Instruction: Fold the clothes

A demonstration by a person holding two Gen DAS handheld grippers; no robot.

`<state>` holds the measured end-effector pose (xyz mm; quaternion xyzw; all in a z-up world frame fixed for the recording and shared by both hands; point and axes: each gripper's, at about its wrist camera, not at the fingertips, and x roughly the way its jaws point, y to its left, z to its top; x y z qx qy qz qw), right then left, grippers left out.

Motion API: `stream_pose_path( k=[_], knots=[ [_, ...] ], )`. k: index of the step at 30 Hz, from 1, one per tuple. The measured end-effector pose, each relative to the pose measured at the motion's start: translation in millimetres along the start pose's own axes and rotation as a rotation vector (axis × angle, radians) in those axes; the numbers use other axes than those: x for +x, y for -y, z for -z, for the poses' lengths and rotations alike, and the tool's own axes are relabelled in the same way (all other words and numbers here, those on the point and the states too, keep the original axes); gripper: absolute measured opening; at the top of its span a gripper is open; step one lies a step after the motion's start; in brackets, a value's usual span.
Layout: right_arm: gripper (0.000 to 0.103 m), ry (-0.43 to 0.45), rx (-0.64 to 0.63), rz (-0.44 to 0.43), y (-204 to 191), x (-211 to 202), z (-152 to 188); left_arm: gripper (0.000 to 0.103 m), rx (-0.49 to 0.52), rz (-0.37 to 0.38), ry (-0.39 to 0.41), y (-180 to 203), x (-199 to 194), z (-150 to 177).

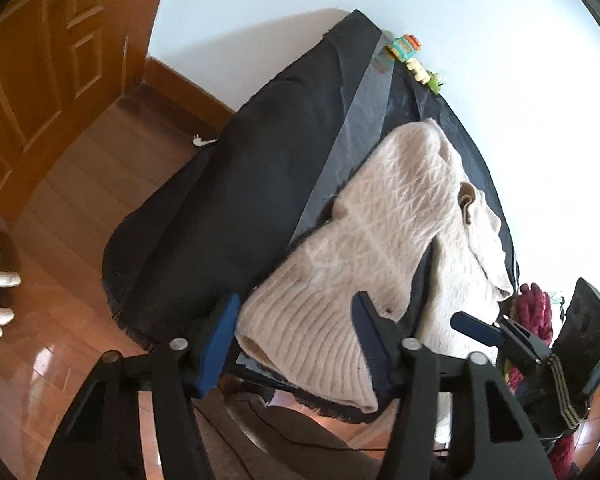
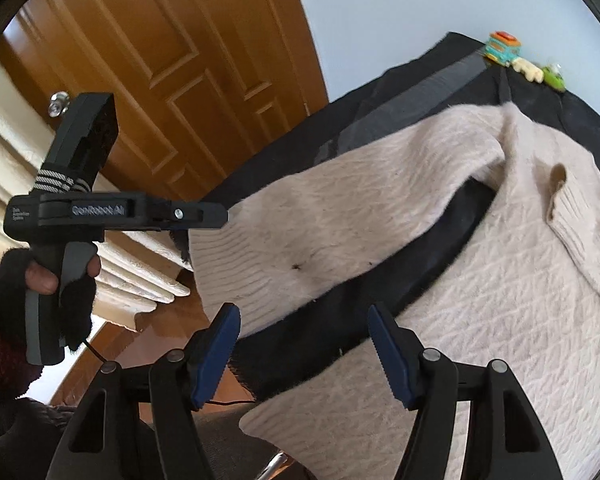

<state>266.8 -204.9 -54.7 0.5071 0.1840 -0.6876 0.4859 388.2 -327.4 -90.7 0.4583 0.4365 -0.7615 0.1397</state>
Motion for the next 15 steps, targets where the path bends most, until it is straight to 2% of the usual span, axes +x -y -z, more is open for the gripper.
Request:
stream_pose_path(
  k=[3,5,7,10,15],
  knots=[
    [0.068,0.011,0.018,0.005,4.5,-4.3,3.0,0.045,0.007,0.0,-0.022,1.7,3.9,-1.2],
    [0.068,0.014,0.027,0.006,7.4,-8.0,4.8,0.025,0.001,0.002,-0.033,1.0,6.5,-1.9],
    [0.068,0.017,0.033,0.009,8.5,-9.4,6.6,0.012,-0.015,0.012,-0.042,-0.7,8.3,-2.6],
    [0.068,0.025,0.011,0.031,4.9,-10.9,6.9,0.008,-0.053,0.066,-0.049,-2.0,7.1,-4.3],
    [0.068,0.044,-0.063,-0.018,-15.1,-11.0,5.7,0.008,-0.064,0.143,-0.055,11.4,4.1,-8.6]
  ],
)
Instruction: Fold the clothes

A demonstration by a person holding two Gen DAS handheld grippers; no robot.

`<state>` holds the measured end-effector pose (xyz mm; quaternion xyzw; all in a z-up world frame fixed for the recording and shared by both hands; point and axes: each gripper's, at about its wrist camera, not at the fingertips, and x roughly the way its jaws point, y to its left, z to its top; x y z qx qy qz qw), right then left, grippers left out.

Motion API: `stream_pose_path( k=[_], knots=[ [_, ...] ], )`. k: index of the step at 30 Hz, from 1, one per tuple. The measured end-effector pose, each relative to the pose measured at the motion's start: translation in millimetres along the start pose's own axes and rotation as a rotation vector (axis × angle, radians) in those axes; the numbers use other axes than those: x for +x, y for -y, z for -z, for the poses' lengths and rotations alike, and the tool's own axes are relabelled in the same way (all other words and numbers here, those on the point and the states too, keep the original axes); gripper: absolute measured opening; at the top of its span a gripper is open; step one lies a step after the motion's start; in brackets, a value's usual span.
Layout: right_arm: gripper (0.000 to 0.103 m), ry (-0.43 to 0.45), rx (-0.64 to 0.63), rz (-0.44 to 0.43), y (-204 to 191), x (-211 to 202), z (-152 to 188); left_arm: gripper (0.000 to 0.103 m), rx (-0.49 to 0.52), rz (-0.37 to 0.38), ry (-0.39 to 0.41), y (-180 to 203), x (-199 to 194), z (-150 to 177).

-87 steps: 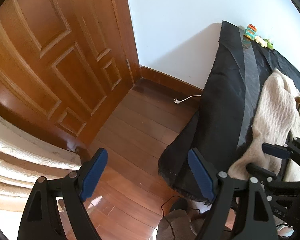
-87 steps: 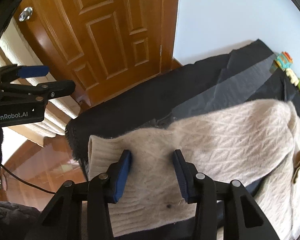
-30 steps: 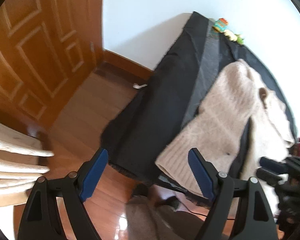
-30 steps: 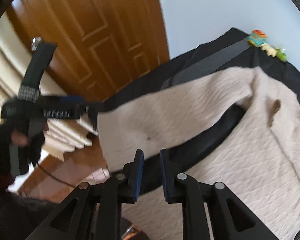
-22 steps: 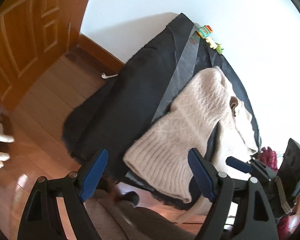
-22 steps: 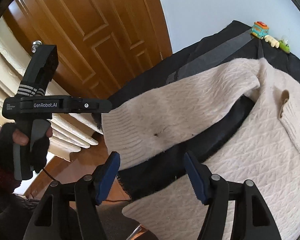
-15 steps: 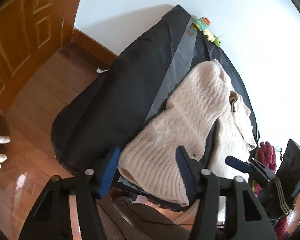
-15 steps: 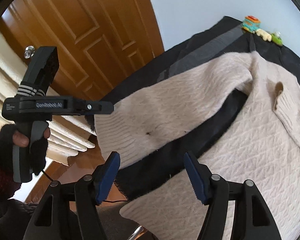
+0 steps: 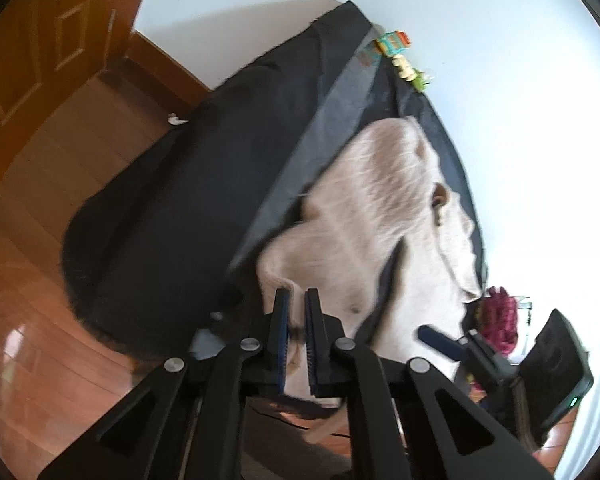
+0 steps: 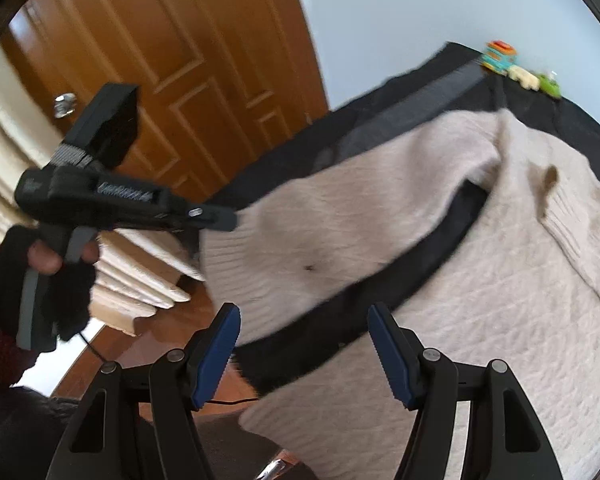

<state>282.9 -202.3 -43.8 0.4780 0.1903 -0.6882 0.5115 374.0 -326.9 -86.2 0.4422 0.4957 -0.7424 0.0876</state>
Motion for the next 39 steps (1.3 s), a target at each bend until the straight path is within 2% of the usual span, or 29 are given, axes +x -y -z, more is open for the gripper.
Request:
stream_pose_path(
  k=[5,10,14,15,17,18,20,21,22,25,29,34,39],
  knots=[
    [0.068,-0.015,-0.091,-0.018,-22.6,11.8,-6.1,0.008,0.039,0.022,-0.022,21.7,5.9,-4.7],
    [0.068,-0.063,-0.063,-0.051,-22.6,43.6,-18.4,0.008,0.047,0.025,-0.034,31.7,10.1,-7.3],
    [0.065,-0.091,-0.006,-0.036,-12.5,65.5,-24.9,0.008,0.035,0.034,-0.037,32.2,9.9,-8.9],
    [0.06,-0.083,-0.001,-0.034,-11.1,65.9,-26.8,0.008,0.028,0.043,-0.037,31.1,10.0,-9.1],
    [0.043,-0.072,0.011,-0.033,-8.3,65.9,-29.3,0.008,0.018,0.06,-0.035,30.4,8.6,-9.2],
    [0.03,-0.069,0.02,-0.035,-6.6,65.6,-29.6,0.008,0.014,0.069,-0.033,30.2,7.7,-9.3],
    [0.022,-0.065,0.034,-0.044,-4.0,64.4,-29.5,0.008,0.01,0.085,-0.028,30.6,5.2,-9.3],
    [0.015,-0.059,0.036,-0.05,-3.7,61.3,-29.0,0.008,0.011,0.091,-0.023,31.5,3.3,-9.3],
    [0.013,-0.051,0.038,-0.056,-3.5,57.8,-28.5,0.008,0.015,0.1,-0.012,33.3,0.2,-9.4],
    [0.012,0.001,0.066,-0.071,5.2,39.4,-35.9,0.008,0.031,0.141,0.038,40.6,-13.6,-9.9],
    [0.012,0.084,0.175,-0.126,32.1,7.8,-55.1,0.014,0.084,0.184,0.13,57.7,-38.8,-9.8],
    [0.012,0.18,0.292,-0.153,71.6,-32.2,-69.4,0.023,0.116,0.111,0.181,65.0,-47.7,-6.0],
    [0.012,0.259,0.327,-0.114,98.1,-73.5,-84.8,0.026,0.11,0.025,0.15,63.2,-25.5,2.9]
  ],
)
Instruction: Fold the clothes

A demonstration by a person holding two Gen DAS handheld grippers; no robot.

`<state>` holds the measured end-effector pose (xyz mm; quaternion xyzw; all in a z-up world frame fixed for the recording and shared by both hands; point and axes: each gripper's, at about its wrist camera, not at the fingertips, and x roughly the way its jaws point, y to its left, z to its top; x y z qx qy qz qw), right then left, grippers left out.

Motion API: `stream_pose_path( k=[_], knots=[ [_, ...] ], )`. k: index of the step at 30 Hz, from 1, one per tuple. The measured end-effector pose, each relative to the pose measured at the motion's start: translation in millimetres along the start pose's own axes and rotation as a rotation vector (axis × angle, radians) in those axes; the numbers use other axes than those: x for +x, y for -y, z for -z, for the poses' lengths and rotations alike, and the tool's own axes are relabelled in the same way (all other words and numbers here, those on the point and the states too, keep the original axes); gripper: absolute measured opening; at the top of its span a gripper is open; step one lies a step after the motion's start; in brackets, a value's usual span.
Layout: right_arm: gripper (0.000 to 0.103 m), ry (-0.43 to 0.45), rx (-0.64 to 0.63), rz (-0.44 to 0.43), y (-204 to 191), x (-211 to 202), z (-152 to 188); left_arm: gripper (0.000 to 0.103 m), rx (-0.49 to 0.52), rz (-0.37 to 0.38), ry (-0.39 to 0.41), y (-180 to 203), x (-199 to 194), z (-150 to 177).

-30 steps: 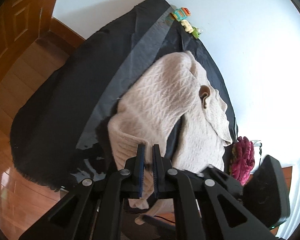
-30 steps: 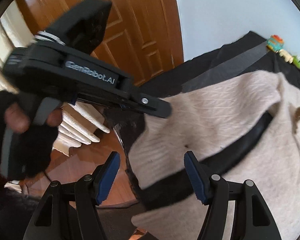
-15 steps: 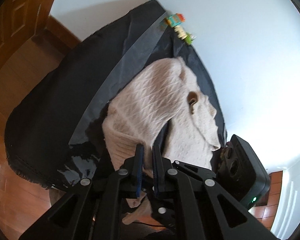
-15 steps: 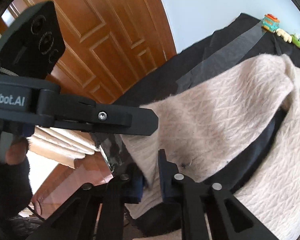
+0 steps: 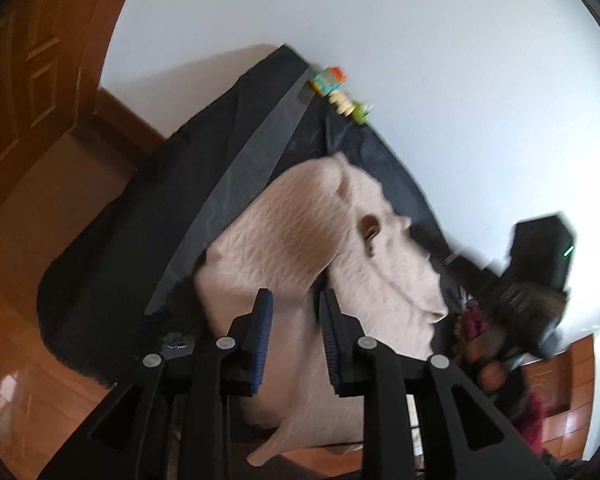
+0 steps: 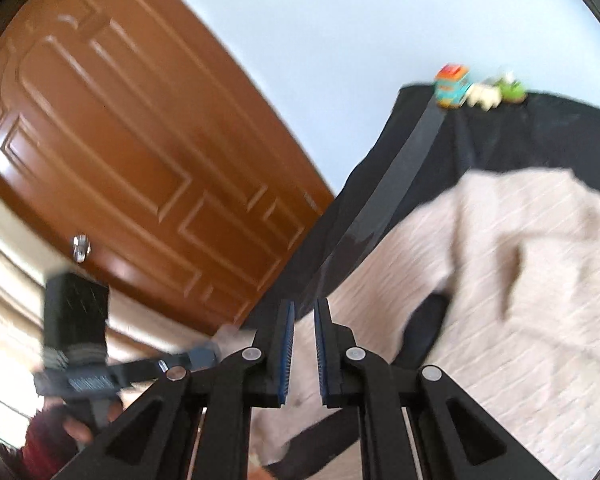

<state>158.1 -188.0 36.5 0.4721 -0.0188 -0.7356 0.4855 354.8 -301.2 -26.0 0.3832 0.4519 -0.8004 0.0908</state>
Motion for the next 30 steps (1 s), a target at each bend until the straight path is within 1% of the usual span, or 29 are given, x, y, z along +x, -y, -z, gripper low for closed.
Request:
stream_pose_path(
  k=[2,5,7,9,11,12,15,17,19,20,23,24,26,27,28,29,30],
  knots=[
    [0.012,0.005,0.001,0.011,8.2,-10.1,-10.6,0.027,-0.003,-0.012,-0.01,0.8,7.8,5.2],
    [0.013,-0.046,-0.034,0.012,12.7,-11.4,-6.1,0.027,-0.02,-0.048,-0.01,-0.2,14.9,11.2],
    [0.013,-0.099,-0.059,-0.018,14.3,-10.3,5.0,0.028,-0.053,-0.077,0.002,-7.8,15.5,15.7],
    [0.013,-0.149,-0.091,-0.037,11.9,-3.9,24.1,0.033,-0.09,-0.107,0.016,-16.7,15.4,20.4],
    [0.013,-0.201,-0.105,-0.053,8.8,4.8,40.8,0.042,-0.129,-0.139,0.034,-27.5,12.9,26.0],
    [0.013,-0.222,-0.105,-0.056,8.6,6.4,53.5,0.043,-0.15,-0.156,0.046,-34.7,9.0,29.7],
    [0.013,-0.278,-0.147,-0.035,2.6,16.4,76.7,0.051,-0.192,-0.212,0.091,-53.2,-3.7,37.5],
    [0.013,-0.313,-0.166,-0.03,-2.2,21.6,87.5,0.061,-0.18,-0.257,0.13,-59.4,-10.2,39.0],
    [0.013,-0.329,-0.158,-0.038,-1.0,29.8,90.0,0.07,-0.13,-0.298,0.165,-60.2,-10.6,38.0],
    [0.013,-0.337,-0.154,-0.042,-0.2,34.2,91.0,0.073,-0.102,-0.314,0.173,-59.7,-9.5,37.2],
    [0.014,-0.326,-0.119,-0.096,3.7,37.5,91.4,0.073,0.012,-0.35,0.145,-54.9,3.5,36.1],
    [0.016,-0.32,-0.108,-0.113,4.5,37.2,91.6,0.073,0.045,-0.356,0.129,-53.2,9.1,36.6],
    [0.025,-0.3,-0.085,-0.142,4.8,34.0,90.3,0.073,0.104,-0.363,0.092,-50.0,21.3,38.4],
    [0.037,-0.29,-0.073,-0.156,4.9,32.4,89.5,0.073,0.126,-0.363,0.079,-48.9,25.7,39.0],
    [0.062,-0.28,-0.062,-0.171,5.0,30.7,88.8,0.073,0.144,-0.36,0.069,-48.2,29.2,39.5],
    [0.07,-0.27,-0.05,-0.185,5.1,29.1,88.1,0.072,0.156,-0.356,0.061,-47.4,31.2,38.8],
    [0.072,-0.247,-0.04,-0.192,2.8,27.0,85.6,0.071,0.165,-0.351,0.056,-46.6,32.6,37.4]
  ],
)
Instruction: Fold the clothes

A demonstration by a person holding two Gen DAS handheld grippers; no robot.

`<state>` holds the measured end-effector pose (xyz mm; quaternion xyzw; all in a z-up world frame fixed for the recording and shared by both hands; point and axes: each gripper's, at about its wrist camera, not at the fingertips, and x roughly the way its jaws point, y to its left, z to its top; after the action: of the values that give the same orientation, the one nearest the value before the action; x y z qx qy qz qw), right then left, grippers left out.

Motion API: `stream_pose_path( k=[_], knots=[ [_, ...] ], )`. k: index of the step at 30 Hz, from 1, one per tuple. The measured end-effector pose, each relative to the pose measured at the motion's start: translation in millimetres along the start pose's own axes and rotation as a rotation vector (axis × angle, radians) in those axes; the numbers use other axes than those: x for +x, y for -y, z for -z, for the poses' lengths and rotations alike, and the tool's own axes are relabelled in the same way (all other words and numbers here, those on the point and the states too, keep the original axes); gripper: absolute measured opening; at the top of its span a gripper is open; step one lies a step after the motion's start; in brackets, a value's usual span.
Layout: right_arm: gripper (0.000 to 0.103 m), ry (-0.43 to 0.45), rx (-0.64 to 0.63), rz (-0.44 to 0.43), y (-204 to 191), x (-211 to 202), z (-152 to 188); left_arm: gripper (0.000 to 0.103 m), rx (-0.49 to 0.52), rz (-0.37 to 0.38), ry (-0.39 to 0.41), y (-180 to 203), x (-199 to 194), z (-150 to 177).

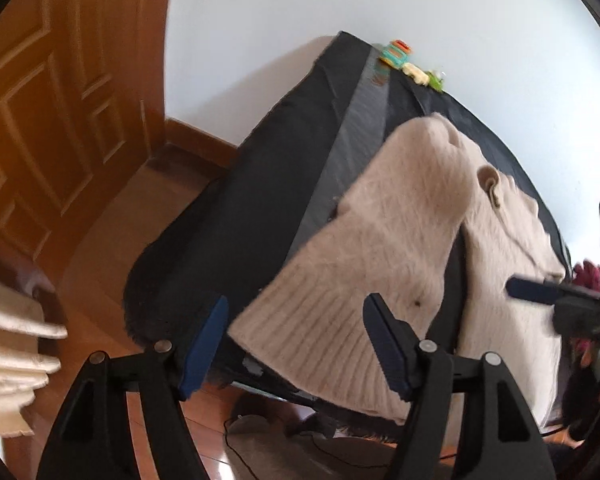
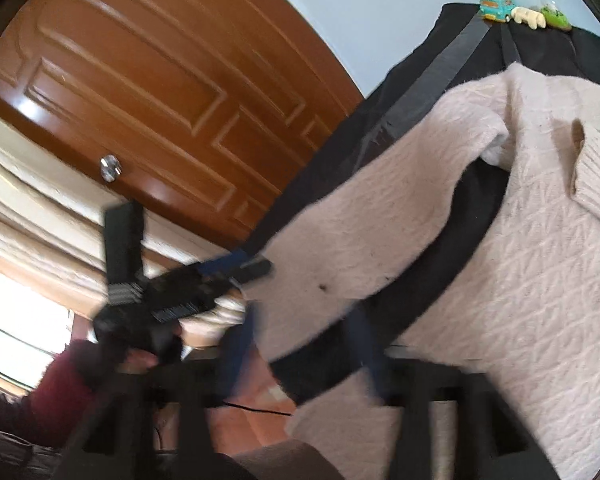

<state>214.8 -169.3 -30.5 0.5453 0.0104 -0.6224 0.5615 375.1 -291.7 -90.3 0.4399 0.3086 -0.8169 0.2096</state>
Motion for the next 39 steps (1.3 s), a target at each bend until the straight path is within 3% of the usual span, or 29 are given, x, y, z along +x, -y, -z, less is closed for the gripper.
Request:
stream_pose_path(
  k=[3,5,8,10,11,13,17,18,19,20,23,26,31,34,37,39],
  knots=[
    [0.072,0.013,0.007,0.009,-6.3,-5.1,-3.1,0.043,0.004,0.014,-0.029,-0.6,4.7,-7.8],
    [0.072,0.027,0.013,0.059,-11.0,-11.0,-5.3,0.019,-0.003,0.024,-0.052,-2.8,7.3,-14.1],
    [0.072,0.17,-0.068,0.243,-33.7,-36.3,-6.7,0.012,0.0,0.054,-0.068,-4.9,4.6,-20.0],
    [0.072,0.306,-0.179,0.381,-61.8,-59.9,-4.1,0.012,0.018,0.083,-0.071,-2.8,-1.3,-22.2],
    [0.074,0.341,-0.197,0.401,-68.2,-65.2,-3.8,0.012,0.031,0.09,-0.073,-0.4,-2.9,-23.8],
    [0.087,0.399,-0.219,0.424,-78.4,-73.4,-3.4,0.012,0.053,0.106,-0.076,5.0,-5.5,-27.2],
    [0.086,0.301,-0.018,0.244,-45.0,-52.9,-12.0,0.012,0.081,0.143,-0.079,15.7,-6.7,-34.0],
    [0.078,0.283,0.064,0.208,-33.2,-47.2,-11.5,0.012,0.087,0.15,-0.081,17.5,-6.6,-35.3],
    [0.062,0.266,0.087,0.21,-28.0,-42.6,-11.1,0.012,0.085,0.159,-0.083,17.2,-6.6,-36.6],
    [0.06,0.241,0.069,0.25,-26.3,-37.3,-10.2,0.012,0.079,0.169,-0.086,15.8,-6.5,-37.8],
    [0.06,0.161,-0.044,0.372,-30.9,-18.2,-5.0,0.012,0.065,0.166,-0.09,5.2,-6.3,-41.1],
    [0.061,0.094,-0.049,0.374,-28.5,1.4,3.1,0.012,0.035,0.146,-0.088,-8.2,-6.6,-41.6],
    [0.061,0.066,-0.048,0.372,-27.2,12.5,10.1,0.013,0.003,0.153,-0.127,-26.3,-6.7,-32.2],
    [0.063,0.073,-0.006,0.364,-20.7,10.2,8.5,0.024,-0.004,0.153,-0.148,-30.5,-5.1,-24.0],
    [0.072,0.08,0.035,0.337,-14.9,8.3,7.2,0.044,-0.021,0.171,-0.154,-33.9,-5.6,-17.1],
    [0.072,0.085,0.041,0.331,-14.9,8.2,6.5,0.057,-0.029,0.181,-0.15,-35.5,-7.3,-13.5]
  ],
)
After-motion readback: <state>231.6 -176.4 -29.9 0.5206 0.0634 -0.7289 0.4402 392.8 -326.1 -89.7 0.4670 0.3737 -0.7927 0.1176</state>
